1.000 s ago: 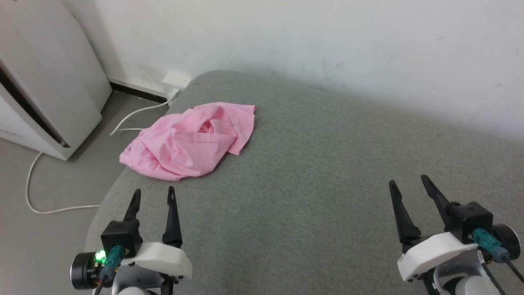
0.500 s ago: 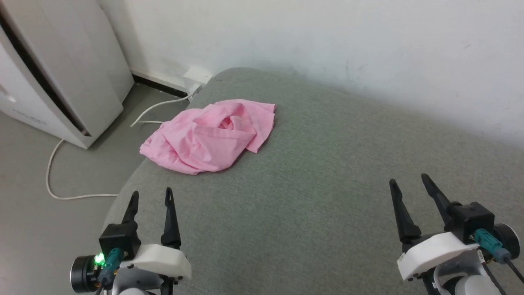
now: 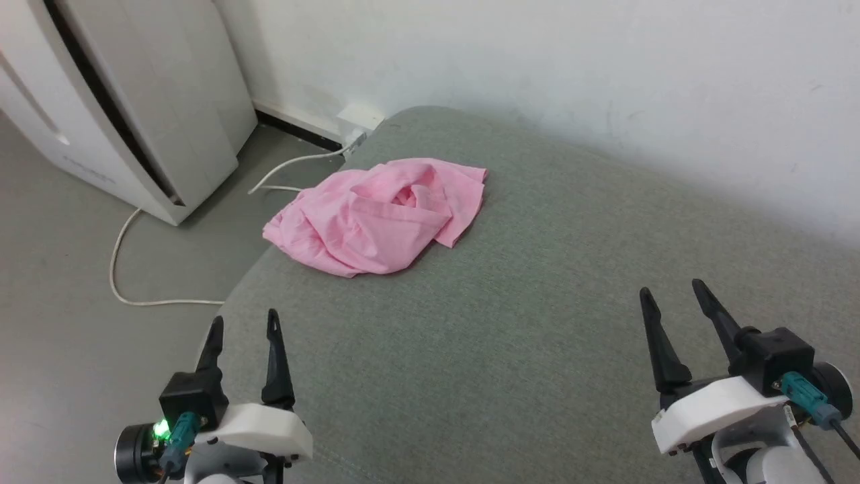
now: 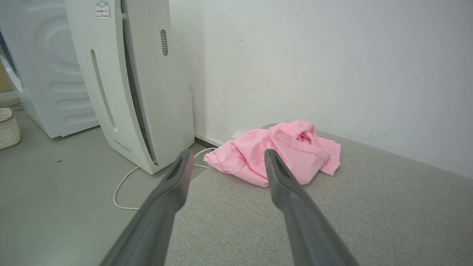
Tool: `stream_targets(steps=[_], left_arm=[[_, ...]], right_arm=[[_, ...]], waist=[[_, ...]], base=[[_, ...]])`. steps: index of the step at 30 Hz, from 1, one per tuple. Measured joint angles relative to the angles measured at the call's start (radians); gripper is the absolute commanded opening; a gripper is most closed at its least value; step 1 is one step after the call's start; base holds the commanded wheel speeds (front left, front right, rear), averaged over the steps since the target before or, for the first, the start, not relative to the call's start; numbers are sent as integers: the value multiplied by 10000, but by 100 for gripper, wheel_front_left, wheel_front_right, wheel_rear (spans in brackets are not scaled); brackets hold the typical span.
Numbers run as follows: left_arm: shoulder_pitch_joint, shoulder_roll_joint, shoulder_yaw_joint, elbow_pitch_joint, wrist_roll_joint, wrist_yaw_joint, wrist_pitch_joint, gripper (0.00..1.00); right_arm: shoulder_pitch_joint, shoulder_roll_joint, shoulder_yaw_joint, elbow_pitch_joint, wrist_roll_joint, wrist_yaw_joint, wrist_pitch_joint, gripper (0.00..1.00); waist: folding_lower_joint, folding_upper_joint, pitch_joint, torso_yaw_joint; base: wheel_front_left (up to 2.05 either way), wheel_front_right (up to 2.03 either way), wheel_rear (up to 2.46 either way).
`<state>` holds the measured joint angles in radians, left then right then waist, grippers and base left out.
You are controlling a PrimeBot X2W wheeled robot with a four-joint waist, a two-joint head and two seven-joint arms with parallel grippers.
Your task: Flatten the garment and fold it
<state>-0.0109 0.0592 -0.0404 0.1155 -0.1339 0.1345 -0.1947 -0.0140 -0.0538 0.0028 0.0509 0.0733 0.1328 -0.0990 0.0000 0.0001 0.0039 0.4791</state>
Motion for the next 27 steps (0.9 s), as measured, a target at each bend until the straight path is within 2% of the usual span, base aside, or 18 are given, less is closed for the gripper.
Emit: stream_targets(steps=[9,16,22,27], left_arm=[[-18,0,35,86,-84,136,-184,100],[-565,-6,117,226,-612,146,-318,100],[-2510,90,278,872,-1592,-441,159,100],[-4680,414,520,1724,-2426,-759,1135,100]], right_arm=[[-46,2,27,77,104,0,-105,100],[-252,8,113,50,96,-2,-92,100],[-743,15,263,-500,-240,-2,188,100],[-1318,10,270,-1068,-575,-2,422,100]], waist=[[0,0,61,352],[0,0,304,323],[0,0,933,65],[1,0,1837,-253]], base=[[0,0,0],[0,0,0],[0,0,0],[0,0,0]])
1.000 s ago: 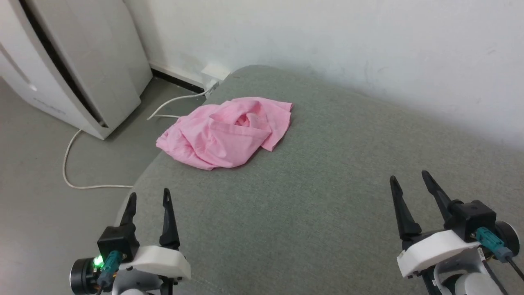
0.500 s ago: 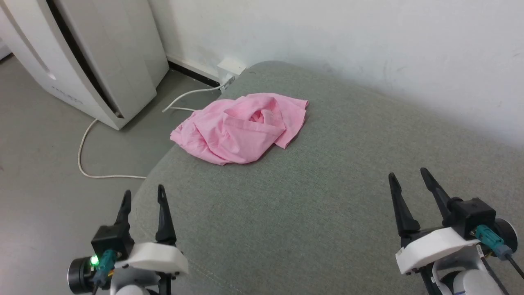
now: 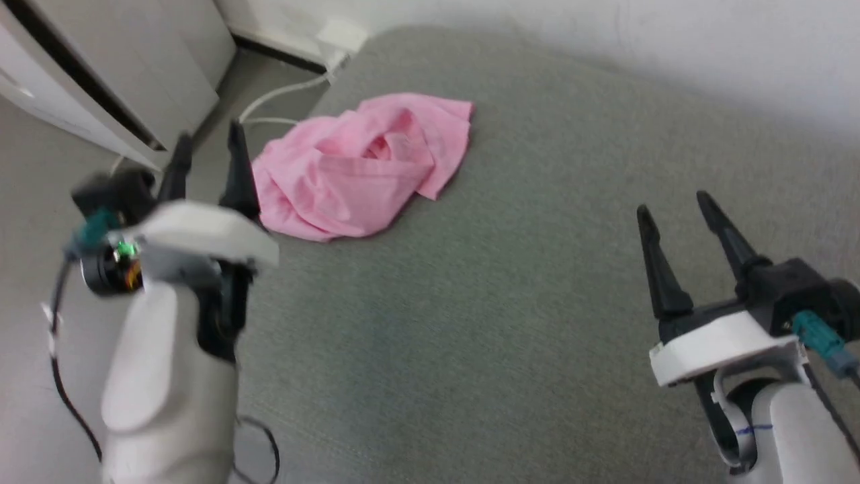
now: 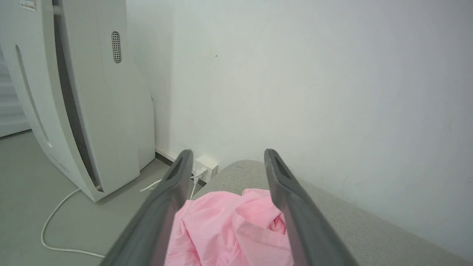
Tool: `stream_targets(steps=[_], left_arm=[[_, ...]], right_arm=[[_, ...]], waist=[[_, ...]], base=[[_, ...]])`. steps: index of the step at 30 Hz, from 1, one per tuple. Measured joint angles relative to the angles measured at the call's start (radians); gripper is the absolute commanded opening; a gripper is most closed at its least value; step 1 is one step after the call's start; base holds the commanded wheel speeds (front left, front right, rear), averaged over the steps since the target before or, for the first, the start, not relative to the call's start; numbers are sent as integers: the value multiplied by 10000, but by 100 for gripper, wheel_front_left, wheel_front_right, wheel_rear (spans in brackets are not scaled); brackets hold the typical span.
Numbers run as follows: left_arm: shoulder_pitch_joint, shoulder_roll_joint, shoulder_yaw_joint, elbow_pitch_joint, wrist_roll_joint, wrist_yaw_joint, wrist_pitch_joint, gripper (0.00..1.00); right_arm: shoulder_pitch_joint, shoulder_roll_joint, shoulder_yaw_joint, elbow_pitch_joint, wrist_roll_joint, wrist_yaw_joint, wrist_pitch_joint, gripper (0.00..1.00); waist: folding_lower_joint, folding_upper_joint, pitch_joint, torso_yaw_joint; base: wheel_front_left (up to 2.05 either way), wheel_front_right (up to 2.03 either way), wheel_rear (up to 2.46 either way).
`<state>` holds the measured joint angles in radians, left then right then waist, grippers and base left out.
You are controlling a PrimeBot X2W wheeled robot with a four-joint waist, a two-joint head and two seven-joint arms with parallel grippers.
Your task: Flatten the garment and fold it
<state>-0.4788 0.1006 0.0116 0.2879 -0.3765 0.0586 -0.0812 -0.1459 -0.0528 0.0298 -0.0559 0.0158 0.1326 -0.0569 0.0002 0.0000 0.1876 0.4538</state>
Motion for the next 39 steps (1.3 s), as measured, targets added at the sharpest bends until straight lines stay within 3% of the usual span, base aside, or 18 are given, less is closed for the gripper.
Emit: stream_targets(steps=[9,17,18,19,20,21,22,24,29,33,39], left_arm=[[-2478,464,546,1967,-1478,-105,3043,100],[-2683,585,593,2623,-1891,495,5129,100],[-2680,677,587,2598,-1885,583,5271,77],[-2675,805,581,2554,-1875,621,5419,40],[-2640,943,571,2500,-1847,690,5544,40],[-2591,1089,545,2414,-1774,704,5574,11],[-2509,1221,539,2320,-1687,715,5540,0],[-2252,1337,548,2138,-1463,838,4961,0],[-1696,1325,522,1423,-570,1181,2391,0],[-1769,1338,25,709,56,928,844,0],[-2339,840,-1177,-130,713,479,-115,0]], right_arm=[[-707,-320,-2,-652,-63,0,205,100],[-806,-324,61,-560,2,0,36,100],[-809,-318,81,-499,42,0,17,100],[-811,-305,113,-422,69,0,-27,100],[-811,-288,142,-332,121,0,-86,100],[-809,-263,174,-240,150,0,-148,100],[-809,-238,196,-151,199,0,-184,100],[-805,-188,224,81,224,0,-280,100],[-583,-59,226,675,391,0,-600,100],[-213,-15,67,1022,487,0,-761,100],[161,0,94,1283,976,0,-876,100]], waist=[[2,0,2083,-955],[0,0,3354,-2021],[-1,0,3432,-2155],[-2,0,3488,-2279],[-3,0,3521,-2392],[-3,0,3527,-2497],[-1,0,3494,-2575],[-1,0,3340,-2684],[-2,0,2689,-2911],[-2,0,1932,-3019],[-5,0,562,-3113]], base=[[0,0,0],[0,0,0],[0,0,0],[0,0,0],[0,0,0],[0,0,0],[0,0,0],[0,0,0],[0,0,0],[0,0,0],[0,0,0]])
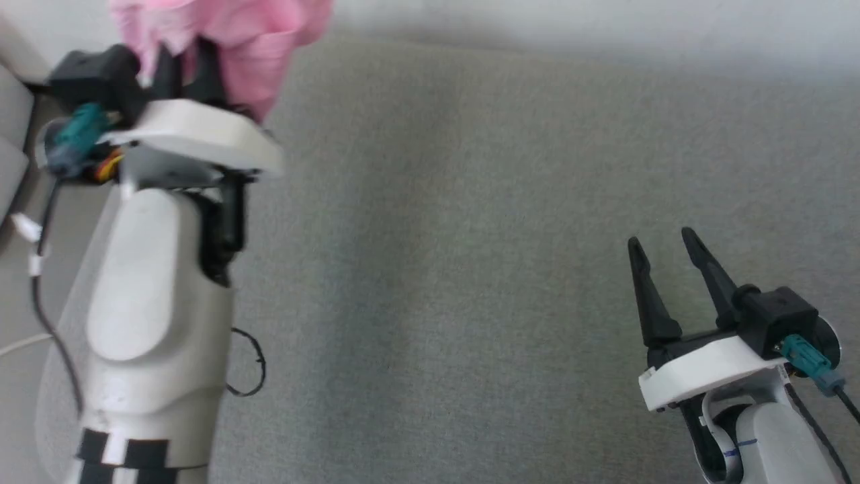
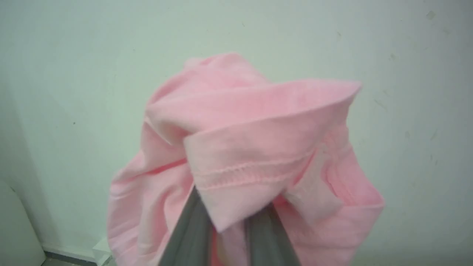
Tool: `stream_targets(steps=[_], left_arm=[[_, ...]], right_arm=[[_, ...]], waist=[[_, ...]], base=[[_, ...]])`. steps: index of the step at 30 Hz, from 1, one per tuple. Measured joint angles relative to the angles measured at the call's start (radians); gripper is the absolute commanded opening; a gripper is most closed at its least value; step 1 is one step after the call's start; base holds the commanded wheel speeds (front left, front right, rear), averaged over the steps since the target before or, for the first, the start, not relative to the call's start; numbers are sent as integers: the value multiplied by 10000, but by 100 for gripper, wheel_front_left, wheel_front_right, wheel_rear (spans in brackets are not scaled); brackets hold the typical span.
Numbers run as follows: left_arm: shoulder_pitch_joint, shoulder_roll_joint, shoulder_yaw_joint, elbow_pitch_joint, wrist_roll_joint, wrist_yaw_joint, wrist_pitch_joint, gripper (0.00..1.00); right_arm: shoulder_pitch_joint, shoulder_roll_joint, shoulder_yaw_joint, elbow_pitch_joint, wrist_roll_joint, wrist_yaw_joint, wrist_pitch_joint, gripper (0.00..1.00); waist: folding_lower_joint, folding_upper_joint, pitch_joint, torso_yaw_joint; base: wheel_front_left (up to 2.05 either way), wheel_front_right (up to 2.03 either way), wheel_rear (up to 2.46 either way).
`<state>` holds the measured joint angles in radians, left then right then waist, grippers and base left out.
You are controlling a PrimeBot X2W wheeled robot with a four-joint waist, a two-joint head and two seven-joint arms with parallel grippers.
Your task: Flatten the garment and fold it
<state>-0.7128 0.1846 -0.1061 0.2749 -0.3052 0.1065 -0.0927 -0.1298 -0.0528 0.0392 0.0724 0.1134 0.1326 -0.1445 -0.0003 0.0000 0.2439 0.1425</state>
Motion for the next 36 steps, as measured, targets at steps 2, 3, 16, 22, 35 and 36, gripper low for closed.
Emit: stream_targets(steps=[2,3,16,22,35,36], left_arm=[[-129,-309,-439,-196,73,-190,-61,0],[-157,-493,-681,-263,77,-286,-61,0],[674,-1329,-4274,1461,-562,-1244,1547,0],[1454,-1338,-5534,3252,-1697,-1762,4255,45],[2087,-1267,-4863,1601,-3273,-1511,3053,100],[2247,-1220,-4619,1231,-3271,-1354,2525,100]], right_arm=[[70,8,-29,6,73,0,-2,100],[105,8,-50,2,100,0,-2,100],[333,8,-311,-100,253,-2,61,100],[337,4,-291,-67,336,-2,115,100],[386,4,90,-69,362,-8,244,100],[417,2,151,-130,360,-8,299,100]], waist=[[-1,0,-396,-105],[-1,0,-578,-182],[1,0,-1437,-2213],[3,1,-1324,-3113],[3,1,-1360,-2904],[4,1,-1422,-2822]], base=[[0,0,0],[0,0,0],[0,0,0],[0,0,0],[0,0,0],[0,0,0]])
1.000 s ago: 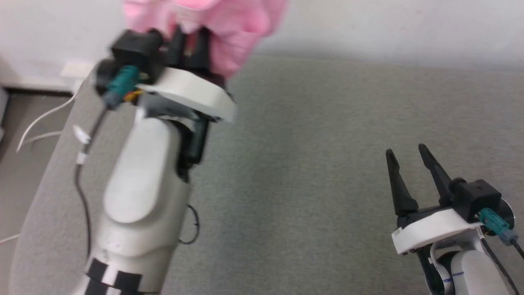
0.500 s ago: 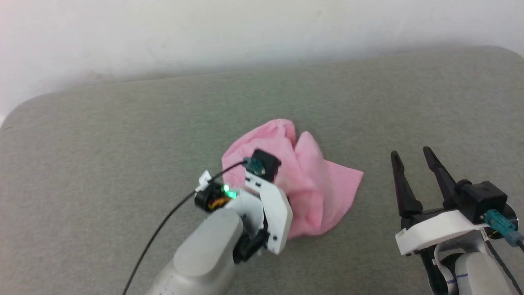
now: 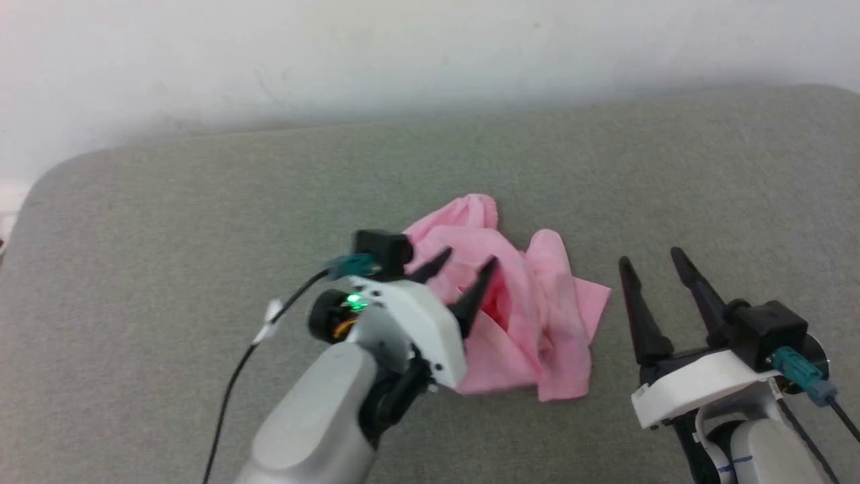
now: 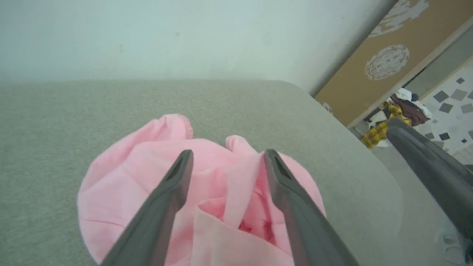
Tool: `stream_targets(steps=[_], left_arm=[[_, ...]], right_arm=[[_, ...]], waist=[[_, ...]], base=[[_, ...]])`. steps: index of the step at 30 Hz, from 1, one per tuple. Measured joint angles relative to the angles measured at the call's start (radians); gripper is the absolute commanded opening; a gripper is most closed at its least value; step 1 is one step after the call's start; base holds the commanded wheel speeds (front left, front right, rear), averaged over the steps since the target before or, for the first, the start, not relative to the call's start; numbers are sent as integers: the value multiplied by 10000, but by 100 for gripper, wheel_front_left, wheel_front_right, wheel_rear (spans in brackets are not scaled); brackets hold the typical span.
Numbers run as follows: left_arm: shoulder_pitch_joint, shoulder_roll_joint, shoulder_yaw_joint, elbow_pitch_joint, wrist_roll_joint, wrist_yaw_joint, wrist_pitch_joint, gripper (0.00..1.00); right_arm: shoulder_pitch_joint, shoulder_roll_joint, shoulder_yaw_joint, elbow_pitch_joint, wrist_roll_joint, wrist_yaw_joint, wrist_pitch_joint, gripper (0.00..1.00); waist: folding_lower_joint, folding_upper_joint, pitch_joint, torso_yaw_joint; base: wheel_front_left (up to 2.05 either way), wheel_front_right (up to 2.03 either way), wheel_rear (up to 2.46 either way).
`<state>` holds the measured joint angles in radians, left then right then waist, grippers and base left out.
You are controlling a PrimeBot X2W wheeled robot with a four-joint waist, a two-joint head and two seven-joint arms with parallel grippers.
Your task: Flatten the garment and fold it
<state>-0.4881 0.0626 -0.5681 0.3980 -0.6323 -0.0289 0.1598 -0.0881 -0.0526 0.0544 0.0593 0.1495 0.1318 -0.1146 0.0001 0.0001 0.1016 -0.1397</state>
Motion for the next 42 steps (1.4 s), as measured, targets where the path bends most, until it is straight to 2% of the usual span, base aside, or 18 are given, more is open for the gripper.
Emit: stream_targets(steps=[4,10,14,19,20,21,22,28,30,33,37,40,41,42], left_arm=[[995,631,504,-1298,286,439,-1413,100],[2594,1360,1781,-2541,763,1580,-3676,100],[3370,1354,2644,-3020,974,1971,-4126,100],[3928,894,3829,-3885,1858,2006,-4169,100],[4038,765,3979,-3935,2015,1954,-4169,100],[4141,631,4100,-3948,2107,1875,-4169,100],[4233,545,4195,-3950,2228,1801,-4169,100],[4301,174,4721,-3923,2652,1392,-4169,100],[4301,88,4844,-3914,2688,1271,-4171,100],[4300,12,4953,-3879,2792,1162,-4169,100],[4289,-42,5032,-3749,2842,1014,-4169,100],[4281,-69,5022,-3632,2869,986,-4169,100],[4280,-71,5014,-3613,2899,986,-4169,100],[4279,-73,5009,-3603,2901,976,-4169,100]], right_arm=[[108,2,332,-347,-15,0,240,100],[141,6,1315,-698,-184,0,1080,100],[310,-35,1969,-589,-359,0,2418,100],[478,-272,2265,-347,-713,0,4376,100],[480,-320,2263,-334,-755,0,4667,63],[483,-311,2190,-353,-759,0,4863,9],[482,-305,2125,-428,-798,0,4922,0],[479,-67,541,-1174,-794,0,4690,0],[480,-4,-430,-1453,-767,0,4539,0],[477,15,-2406,-1649,-539,0,4393,0],[444,-2,-4796,-913,-383,-2,4502,0],[415,-6,-5747,-40,-458,-2,4742,0],[414,-2,-5912,159,-481,-2,4757,48],[407,0,-6034,301,-481,-2,4742,100]], waist=[[-1,0,-216,343],[-1,0,-353,840],[-1,0,-315,1132],[-1,0,-179,1435],[-1,0,-144,1487],[-1,0,-107,1535],[0,0,-75,1578],[-1,0,88,1729],[0,0,123,1730],[-1,0,149,1699],[-1,0,175,1613],[0,0,172,1545],[-1,0,165,1528],[-1,0,158,1507]], base=[[0,0,0],[0,0,0],[0,0,0],[0,0,0],[0,0,0],[0,0,0],[0,0,0],[0,0,0],[0,0,0],[0,0,0],[0,0,0],[0,0,0],[0,0,0],[0,0,0]])
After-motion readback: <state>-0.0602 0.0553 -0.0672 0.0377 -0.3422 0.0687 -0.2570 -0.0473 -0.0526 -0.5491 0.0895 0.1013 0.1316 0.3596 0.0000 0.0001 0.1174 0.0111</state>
